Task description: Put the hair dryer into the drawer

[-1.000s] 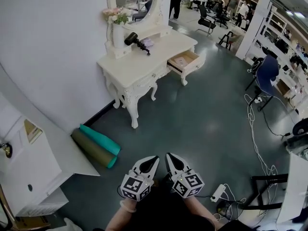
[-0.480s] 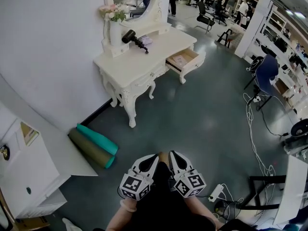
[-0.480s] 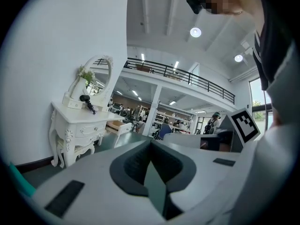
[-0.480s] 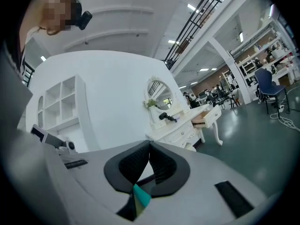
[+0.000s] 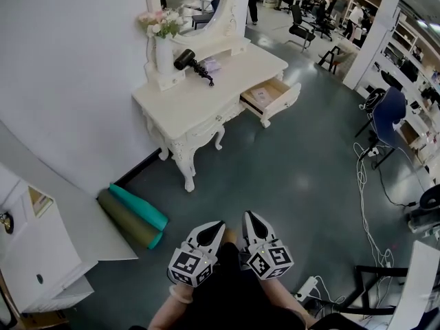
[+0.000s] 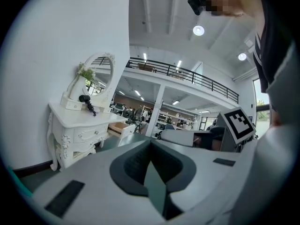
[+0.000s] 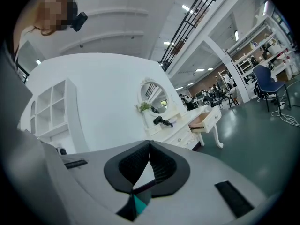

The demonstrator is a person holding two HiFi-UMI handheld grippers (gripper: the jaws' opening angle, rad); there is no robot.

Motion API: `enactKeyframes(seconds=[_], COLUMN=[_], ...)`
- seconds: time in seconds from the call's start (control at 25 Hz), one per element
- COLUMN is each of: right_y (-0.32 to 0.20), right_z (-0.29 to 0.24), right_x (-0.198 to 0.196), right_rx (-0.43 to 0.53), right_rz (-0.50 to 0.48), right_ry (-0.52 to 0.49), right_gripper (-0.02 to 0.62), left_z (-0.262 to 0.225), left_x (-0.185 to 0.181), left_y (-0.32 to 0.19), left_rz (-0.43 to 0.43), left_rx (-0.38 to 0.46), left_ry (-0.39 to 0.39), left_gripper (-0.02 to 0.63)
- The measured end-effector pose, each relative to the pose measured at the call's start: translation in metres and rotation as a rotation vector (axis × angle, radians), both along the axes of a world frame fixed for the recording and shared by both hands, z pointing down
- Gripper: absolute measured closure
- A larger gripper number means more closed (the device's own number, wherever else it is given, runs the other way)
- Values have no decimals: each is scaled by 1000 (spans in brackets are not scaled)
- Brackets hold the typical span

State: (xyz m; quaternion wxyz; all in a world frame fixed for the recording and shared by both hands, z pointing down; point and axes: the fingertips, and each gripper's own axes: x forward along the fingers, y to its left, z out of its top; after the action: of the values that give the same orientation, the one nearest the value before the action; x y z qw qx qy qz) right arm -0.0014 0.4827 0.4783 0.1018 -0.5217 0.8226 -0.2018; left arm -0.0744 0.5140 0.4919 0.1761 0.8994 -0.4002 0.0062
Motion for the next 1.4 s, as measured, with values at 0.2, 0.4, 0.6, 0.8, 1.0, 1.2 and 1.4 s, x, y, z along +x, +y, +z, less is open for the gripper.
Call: enactKeyframes(seconds=[0.2,0.4,0.6,0.8,1.0,1.2,1.4], right_y=[-44,-89,-128,-162,-186,-202,-208], right_z=[4,2,1,5,7,10,13], right_x=[17,30,37,40,44,50,59], right_rx=[-13,-20,-7,-15,-14,-15,-21], right_rz=[21,31,19,7,-12,-12,-2], right_ry=[0,-11,6,1,14,13,7], right_gripper=[571,571,571,571,571,571,571], left_z=[-1,-4,-5,-4,0,3,6], left_x=[12,19,27,29,33,39,46], left_y=[-45,-90,-129,-161,-185,-200,-206], left_rz=[1,-12,-23,-44,-68,-77,-74], left_rx=[8,18,28,25,20,15,11], left_ry=[-6,-5,-8,-9,-6,-3,-6], left_gripper=[581,581,581,581,583,581,581])
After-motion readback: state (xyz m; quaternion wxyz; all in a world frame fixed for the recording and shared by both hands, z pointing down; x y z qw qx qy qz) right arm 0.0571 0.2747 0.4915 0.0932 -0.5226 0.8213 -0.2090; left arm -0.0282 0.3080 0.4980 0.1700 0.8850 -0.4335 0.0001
